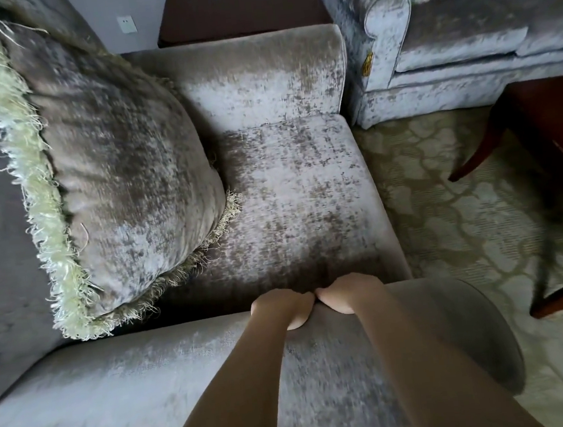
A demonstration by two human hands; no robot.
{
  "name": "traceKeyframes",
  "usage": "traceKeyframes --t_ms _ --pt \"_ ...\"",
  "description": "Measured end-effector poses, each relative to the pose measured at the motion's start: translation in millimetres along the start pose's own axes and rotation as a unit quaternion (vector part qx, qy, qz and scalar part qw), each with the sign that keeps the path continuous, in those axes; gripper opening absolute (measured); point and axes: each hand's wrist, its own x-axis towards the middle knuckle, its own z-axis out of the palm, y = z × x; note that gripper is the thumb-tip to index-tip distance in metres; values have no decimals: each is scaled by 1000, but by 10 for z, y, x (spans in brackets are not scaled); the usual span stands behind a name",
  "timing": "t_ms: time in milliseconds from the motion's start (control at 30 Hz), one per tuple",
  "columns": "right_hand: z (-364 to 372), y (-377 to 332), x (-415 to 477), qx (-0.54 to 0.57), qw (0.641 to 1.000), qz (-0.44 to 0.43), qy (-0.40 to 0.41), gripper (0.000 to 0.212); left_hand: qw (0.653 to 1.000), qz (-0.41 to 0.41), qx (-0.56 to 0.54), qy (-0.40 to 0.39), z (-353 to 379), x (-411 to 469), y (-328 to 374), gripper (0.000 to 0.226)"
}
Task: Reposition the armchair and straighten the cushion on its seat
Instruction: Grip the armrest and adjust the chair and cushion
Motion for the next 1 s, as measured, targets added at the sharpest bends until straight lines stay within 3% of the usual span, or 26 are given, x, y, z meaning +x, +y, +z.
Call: traceKeyframes --t_ms 200,333,467,567,633,733,833,900,1000 --pt "60 25 -232 -6 997 -39 73 58 999 26 12 32 5 -141 -64 54" --pt "191 47 -477 0 976 -77 202 50 993 16 53 105 60 -380 -146 38" --pt "293 64 -595 34 959 -93 266 48 984 -2 31 178 195 -475 -278 54" --pt "260 96 -618 56 952 -108 281 51 981 -1 45 188 212 -502 -280 58" --pt "245 119 -672 60 946 -150 282 51 977 -13 65 203 222 -495 -283 57" --pt "215 212 -776 37 921 -293 254 53 977 -45 113 174 177 -497 -143 54" --pt "249 350 -848 -21 898 -391 201 84 973 -101 99 184 170 -532 142 50" --pt "275 519 -862 -80 901 -384 187 111 962 -163 44 215 267 -579 375 52" --pt "319 846 -898 -115 900 -376 190 123 928 -192 -19 319 464 -641 602 66"
